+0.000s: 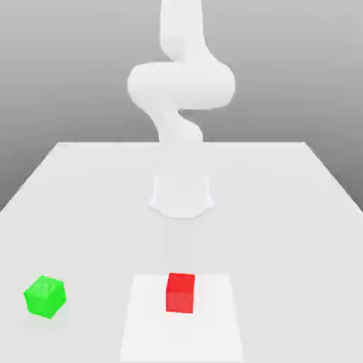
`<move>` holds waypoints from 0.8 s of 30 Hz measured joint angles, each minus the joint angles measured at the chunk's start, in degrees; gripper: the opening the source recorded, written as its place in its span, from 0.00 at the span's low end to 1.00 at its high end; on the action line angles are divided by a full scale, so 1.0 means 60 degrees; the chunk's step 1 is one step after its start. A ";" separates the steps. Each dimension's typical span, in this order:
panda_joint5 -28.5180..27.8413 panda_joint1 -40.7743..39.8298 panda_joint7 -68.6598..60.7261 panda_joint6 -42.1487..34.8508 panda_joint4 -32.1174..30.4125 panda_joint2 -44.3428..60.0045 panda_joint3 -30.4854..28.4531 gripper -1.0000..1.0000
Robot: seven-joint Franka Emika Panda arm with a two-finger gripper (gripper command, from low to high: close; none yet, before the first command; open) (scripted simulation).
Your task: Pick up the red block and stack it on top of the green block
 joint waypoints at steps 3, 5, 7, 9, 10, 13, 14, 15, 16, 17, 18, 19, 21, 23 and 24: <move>0.0328 0.0175 -0.0120 0.0662 -0.0684 0.1098 -0.0217 0.50; 0.0508 0.0279 -0.0174 0.1088 -0.1123 0.1810 -0.0310 0.50; 0.0663 0.0359 -0.0210 0.1510 -0.1559 0.2518 -0.0357 0.50; 0.0776 0.0426 -0.0214 0.1939 -0.1998 0.3230 -0.0375 0.50; 0.0811 0.0444 -0.0195 0.2157 -0.2221 0.3591 -0.0365 0.50; 0.0816 0.0462 -0.0077 0.2853 -0.2916 0.4713 -0.0304 0.50; 0.0760 0.0437 0.0004 0.3093 -0.3153 0.5090 -0.0262 0.50; 0.0660 0.0423 0.0118 0.3324 -0.3383 0.5445 -0.0243 0.50; 0.0515 0.0388 0.0262 0.3551 -0.3609 0.5787 -0.0217 0.50; 0.0313 0.0350 0.0446 0.3776 -0.3834 0.6119 -0.0207 0.50; 0.0045 0.0267 0.0675 0.3997 -0.4058 0.6444 -0.0197 0.50; -0.0093 0.0276 0.0791 0.4237 -0.4154 0.6753 -0.0222 0.50; -0.0183 0.0270 0.0858 0.4735 -0.4163 0.7358 -0.0222 0.50; -0.0136 0.0258 0.0820 0.5257 -0.4096 0.7972 -0.0192 0.50; -0.0094 0.0228 0.0790 0.5523 -0.4057 0.8285 -0.0152 0.50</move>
